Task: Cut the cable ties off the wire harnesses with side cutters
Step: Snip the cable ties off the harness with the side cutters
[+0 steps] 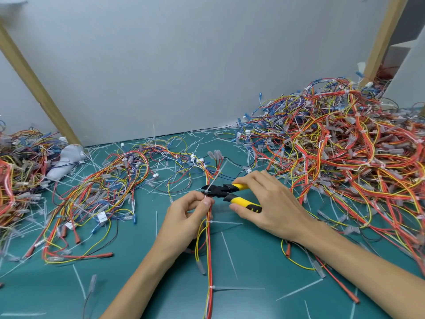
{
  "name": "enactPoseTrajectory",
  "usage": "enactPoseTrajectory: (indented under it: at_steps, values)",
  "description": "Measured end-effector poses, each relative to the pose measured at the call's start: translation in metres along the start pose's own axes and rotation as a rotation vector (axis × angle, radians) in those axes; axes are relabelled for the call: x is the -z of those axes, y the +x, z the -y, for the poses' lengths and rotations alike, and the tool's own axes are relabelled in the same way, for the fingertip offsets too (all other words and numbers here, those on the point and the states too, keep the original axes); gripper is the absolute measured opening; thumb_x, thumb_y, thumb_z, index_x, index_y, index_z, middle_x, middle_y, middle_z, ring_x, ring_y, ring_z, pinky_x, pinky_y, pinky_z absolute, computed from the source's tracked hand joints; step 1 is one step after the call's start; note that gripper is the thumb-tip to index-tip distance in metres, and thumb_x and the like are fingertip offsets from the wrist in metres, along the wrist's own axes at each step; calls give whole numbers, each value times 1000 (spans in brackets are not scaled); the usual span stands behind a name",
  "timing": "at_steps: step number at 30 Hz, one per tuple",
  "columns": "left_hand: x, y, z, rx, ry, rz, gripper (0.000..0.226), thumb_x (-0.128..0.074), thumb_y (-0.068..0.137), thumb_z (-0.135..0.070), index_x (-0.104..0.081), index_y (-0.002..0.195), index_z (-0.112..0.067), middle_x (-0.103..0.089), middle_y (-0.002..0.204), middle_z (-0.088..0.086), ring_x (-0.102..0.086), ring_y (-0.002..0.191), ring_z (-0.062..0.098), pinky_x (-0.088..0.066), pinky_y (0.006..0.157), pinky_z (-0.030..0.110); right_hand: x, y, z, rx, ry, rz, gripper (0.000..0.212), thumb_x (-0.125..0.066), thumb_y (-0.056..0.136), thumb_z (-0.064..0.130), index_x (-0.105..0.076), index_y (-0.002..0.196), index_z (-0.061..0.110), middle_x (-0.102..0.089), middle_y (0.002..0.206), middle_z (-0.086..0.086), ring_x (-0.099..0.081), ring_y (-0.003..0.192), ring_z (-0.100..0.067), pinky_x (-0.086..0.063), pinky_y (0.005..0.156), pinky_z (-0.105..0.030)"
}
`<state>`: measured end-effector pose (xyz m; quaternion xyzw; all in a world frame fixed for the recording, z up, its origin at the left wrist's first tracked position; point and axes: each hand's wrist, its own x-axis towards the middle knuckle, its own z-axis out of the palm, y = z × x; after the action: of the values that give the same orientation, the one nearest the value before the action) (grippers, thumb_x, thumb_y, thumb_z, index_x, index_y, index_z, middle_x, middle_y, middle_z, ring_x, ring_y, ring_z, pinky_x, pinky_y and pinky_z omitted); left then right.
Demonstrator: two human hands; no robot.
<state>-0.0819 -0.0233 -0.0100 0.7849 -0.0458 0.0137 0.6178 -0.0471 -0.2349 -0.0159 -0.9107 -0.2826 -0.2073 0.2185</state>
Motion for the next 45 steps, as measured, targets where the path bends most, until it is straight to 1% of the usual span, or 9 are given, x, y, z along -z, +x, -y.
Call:
enactPoseTrajectory:
  at_steps: [6,14,16,22,27,33,42,43,45]
  values:
    - [0,0,-1,-2,5,-2,25,-54,97,-25,-58,90,-2,-56,61,-4,-38,46,10,-28,42,18,1,0,2,10,-17,-34,49,-52,88,59,-58,120,22,-55,108,8,-51,101,-15,-43,88,-32]
    - [1,-1,0,-4,9,-6,21,-55,97,-26,-60,90,-7,-60,63,-4,-40,50,13,-30,43,17,0,0,0,21,-25,-61,47,-53,89,58,-58,120,23,-55,107,9,-50,100,-14,-42,88,-30]
    - [2,-1,0,-9,16,-3,22,-55,97,-26,-59,87,-7,-60,62,-4,-37,46,12,-29,41,16,-1,0,-1,28,-36,-61,47,-53,89,58,-58,120,23,-55,107,8,-51,99,-14,-43,87,-30]
    - [2,-1,0,-16,11,4,19,-55,97,-24,-59,87,-8,-59,61,-5,-35,41,7,-27,40,15,-3,0,-2,56,-62,-65,45,-52,89,57,-59,117,22,-58,102,9,-51,93,-11,-43,78,-25]
    - [1,0,1,-24,26,1,19,-55,97,-21,-60,89,-4,-59,59,-6,-38,39,2,-28,41,12,-3,-1,-2,72,-62,-96,43,-54,87,55,-62,113,21,-59,95,9,-52,86,-11,-43,72,-24]
    - [2,0,1,-28,21,13,20,-55,97,-21,-58,87,-3,-57,58,-7,-35,39,4,-27,40,14,-3,0,0,82,-59,-135,39,-57,85,53,-65,106,21,-60,85,10,-54,79,-11,-38,63,-22]
    - [2,0,0,-20,-3,12,17,-56,97,-21,-60,87,-7,-55,57,-9,-33,40,5,-27,40,15,-1,0,2,45,-13,-107,43,-51,85,57,-66,104,22,-65,84,8,-60,79,-16,-51,62,-32]
    - [2,0,0,-19,-8,10,17,-56,97,-21,-60,87,-8,-55,57,-9,-32,40,5,-26,40,15,-1,-1,3,38,-11,-103,44,-49,85,58,-67,103,22,-66,82,8,-62,77,-17,-52,60,-33]
    - [2,0,0,-23,-12,6,18,-56,97,-23,-61,88,-8,-55,57,-9,-32,40,6,-26,40,16,0,-1,4,40,-44,-128,43,-47,87,58,-70,96,24,-67,71,8,-64,67,-18,-49,52,-33]
